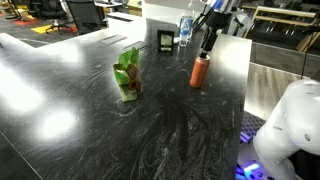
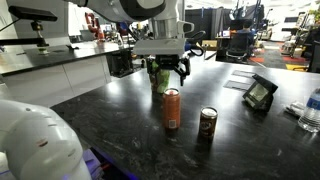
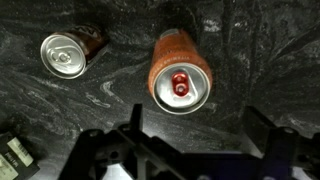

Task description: Lay the orange can on the counter

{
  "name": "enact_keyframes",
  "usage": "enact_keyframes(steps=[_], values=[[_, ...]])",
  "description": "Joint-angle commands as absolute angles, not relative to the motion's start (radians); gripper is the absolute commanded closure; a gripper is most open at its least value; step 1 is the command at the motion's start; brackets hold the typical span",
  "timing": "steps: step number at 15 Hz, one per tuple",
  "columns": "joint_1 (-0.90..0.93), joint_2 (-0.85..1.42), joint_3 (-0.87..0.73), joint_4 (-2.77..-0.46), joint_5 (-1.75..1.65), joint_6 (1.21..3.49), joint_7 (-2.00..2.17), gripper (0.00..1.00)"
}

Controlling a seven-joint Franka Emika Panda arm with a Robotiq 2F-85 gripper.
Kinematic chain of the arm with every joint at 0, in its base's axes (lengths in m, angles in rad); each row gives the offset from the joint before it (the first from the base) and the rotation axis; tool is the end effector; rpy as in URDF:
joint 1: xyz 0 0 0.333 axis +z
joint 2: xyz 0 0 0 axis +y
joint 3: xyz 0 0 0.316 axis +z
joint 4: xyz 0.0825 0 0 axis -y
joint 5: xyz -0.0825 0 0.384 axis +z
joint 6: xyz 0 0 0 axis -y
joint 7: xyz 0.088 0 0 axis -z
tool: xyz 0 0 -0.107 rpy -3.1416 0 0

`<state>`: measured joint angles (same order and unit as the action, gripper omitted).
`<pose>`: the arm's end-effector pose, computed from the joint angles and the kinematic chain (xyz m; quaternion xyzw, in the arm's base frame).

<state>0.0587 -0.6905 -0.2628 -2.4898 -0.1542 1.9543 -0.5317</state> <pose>0.3521 -0.0940 0.5207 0.9753 0.2090 0.0696 0.0144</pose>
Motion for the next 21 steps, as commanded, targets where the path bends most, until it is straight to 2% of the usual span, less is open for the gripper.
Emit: enact_keyframes(steps=[1, 8, 16, 21], values=[[0.029, -0.614, -0.2, -2.433, -0.212, 1.858, -0.503, 0.0], [0.009, -0.554, -0.179, -2.445, -0.328, 1.892, -0.449, 0.0], [0.033, -0.556, -0.24, -2.482, -0.224, 2.061, -0.547, 0.0], [0.036, -0.536, -0.243, -2.468, -0.11, 1.96, -0.571, 0.0]])
